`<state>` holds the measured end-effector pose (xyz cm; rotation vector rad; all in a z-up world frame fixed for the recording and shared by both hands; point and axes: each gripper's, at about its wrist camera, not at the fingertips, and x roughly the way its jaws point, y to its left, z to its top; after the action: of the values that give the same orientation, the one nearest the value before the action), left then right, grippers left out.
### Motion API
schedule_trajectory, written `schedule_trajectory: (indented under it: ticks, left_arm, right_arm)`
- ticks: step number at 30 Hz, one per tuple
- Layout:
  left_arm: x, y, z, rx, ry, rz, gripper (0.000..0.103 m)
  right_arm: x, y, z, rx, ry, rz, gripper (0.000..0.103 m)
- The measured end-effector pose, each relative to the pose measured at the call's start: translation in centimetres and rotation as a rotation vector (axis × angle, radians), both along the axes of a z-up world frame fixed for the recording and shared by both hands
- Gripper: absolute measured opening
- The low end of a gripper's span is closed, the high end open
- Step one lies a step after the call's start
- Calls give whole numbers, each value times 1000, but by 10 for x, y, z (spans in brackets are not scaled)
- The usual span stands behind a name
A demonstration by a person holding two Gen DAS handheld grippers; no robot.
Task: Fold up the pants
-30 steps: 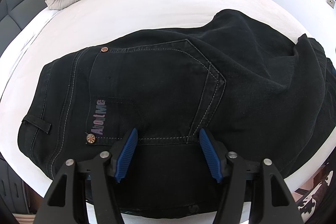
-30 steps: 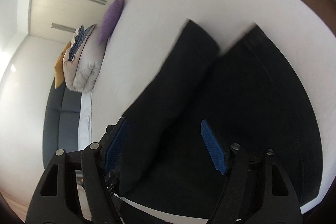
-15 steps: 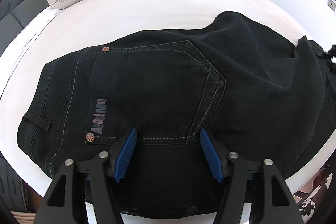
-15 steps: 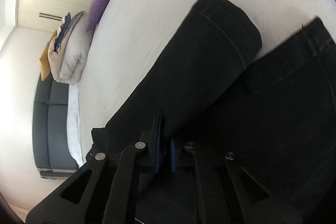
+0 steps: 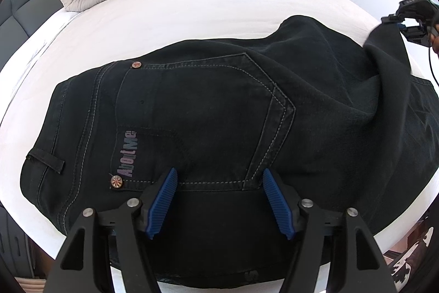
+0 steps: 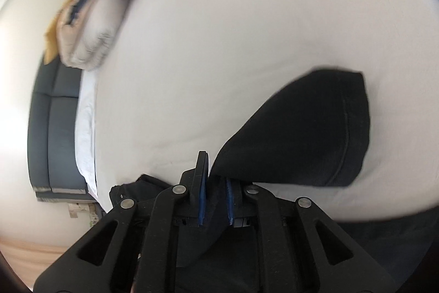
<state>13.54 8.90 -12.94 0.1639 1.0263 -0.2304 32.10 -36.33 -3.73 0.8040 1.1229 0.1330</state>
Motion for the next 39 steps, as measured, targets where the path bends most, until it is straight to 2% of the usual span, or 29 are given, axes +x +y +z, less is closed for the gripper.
schedule_trajectory:
  ticks: [2, 5, 7, 9, 11, 14, 16, 17, 20, 22, 26, 29, 31, 32, 34, 35, 37, 39]
  left_arm:
    - [0, -3, 0, 3, 0, 1, 69]
    - [-1, -5, 0, 6, 1, 7, 69]
    - [0, -7, 0, 6, 1, 10, 69]
    - [1, -8, 0, 8, 2, 10, 69]
    - [2, -8, -1, 8, 3, 9, 69]
    - [2, -8, 0, 7, 2, 8, 69]
    - [2, -8, 0, 6, 1, 7, 69]
    - [2, -8, 0, 6, 0, 6, 69]
    - [0, -7, 1, 4, -2, 5, 69]
    - [0, -7, 1, 5, -3, 5, 69]
    - [-1, -6, 0, 6, -3, 7, 69]
    - [-1, -6, -1, 10, -4, 9, 69]
    - [-1, -6, -1, 10, -3, 10, 69]
    - [0, -6, -1, 9, -2, 10, 69]
    - [0, -6, -1, 7, -2, 9, 69]
    - [0, -6, 0, 7, -2, 8, 70]
    - [0, -6, 0, 5, -2, 6, 70]
    - [1, -5, 0, 8, 0, 5, 70]
  right_arm:
    - [-5, -5, 13, -31, -90, 13, 11]
    - [-11, -19, 29, -14, -147, 8, 11]
    - [-7, -23, 45, -39, -185, 30, 11]
    - [-1, -21, 62, -103, -185, 72, 11]
    - [3, -10, 69, -114, -175, 81, 11]
    - [-3, -28, 67, -22, -140, -2, 11]
    - [-6, -42, 54, 28, -95, -76, 11]
    - [-9, -49, 45, 57, -101, -121, 11]
    - [-45, -77, 54, 82, -244, -237, 11]
    - [-65, -88, 68, 96, -319, -265, 10]
    - [-105, -98, 86, 92, -368, -260, 10]
    - [-124, -93, 88, 99, -432, -275, 11]
    - [-130, -96, 81, 91, -437, -295, 11]
    - [-156, -109, 70, 97, -430, -290, 11]
    - [-158, -115, 54, 94, -405, -243, 16]
    - [-147, -112, 50, 42, -378, -199, 23]
    - [-136, -113, 47, -87, -375, -119, 31]
    - [-128, -114, 45, -191, -401, -19, 54]
